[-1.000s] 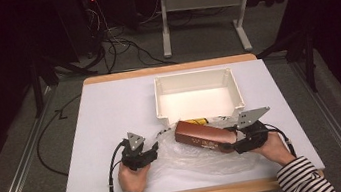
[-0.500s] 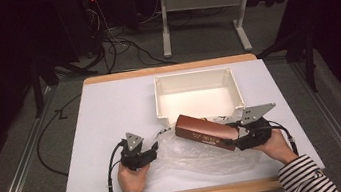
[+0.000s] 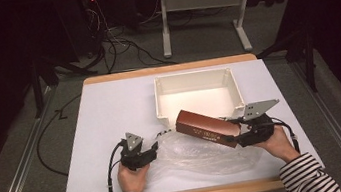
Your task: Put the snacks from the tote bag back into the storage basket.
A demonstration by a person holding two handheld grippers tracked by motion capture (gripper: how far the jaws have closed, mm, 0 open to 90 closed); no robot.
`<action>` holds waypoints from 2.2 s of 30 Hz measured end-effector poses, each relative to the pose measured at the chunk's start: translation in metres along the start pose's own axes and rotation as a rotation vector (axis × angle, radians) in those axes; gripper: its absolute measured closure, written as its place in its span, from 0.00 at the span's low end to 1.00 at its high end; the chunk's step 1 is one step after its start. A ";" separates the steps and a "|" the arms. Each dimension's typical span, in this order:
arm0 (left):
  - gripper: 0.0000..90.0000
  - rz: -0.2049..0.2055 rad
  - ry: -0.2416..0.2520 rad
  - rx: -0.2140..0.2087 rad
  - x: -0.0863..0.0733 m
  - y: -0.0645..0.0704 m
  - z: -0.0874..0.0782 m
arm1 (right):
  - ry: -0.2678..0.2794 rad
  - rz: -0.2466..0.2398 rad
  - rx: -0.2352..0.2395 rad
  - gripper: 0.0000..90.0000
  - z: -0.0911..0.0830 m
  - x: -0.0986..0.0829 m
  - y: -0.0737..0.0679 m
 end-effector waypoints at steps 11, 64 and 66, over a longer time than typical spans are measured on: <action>0.42 0.007 0.003 0.000 0.000 0.001 0.000 | 0.016 0.011 -0.022 0.47 -0.010 0.009 0.006; 0.42 -0.004 0.018 -0.006 0.001 0.000 -0.002 | -0.045 0.136 -0.158 0.48 0.044 0.053 0.088; 0.42 -0.004 0.018 -0.006 0.001 0.000 -0.002 | -0.060 0.139 -0.163 0.48 0.049 0.051 0.091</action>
Point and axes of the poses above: each handheld gripper's, and its own axes: z roughly forward along the jaws, x roughly out of its top, y roughly to its right, the point moved 8 cm from there along z, roughly forward along the jaws, and after that the axes turned 4 degrees about x, right-handed, at the moved point
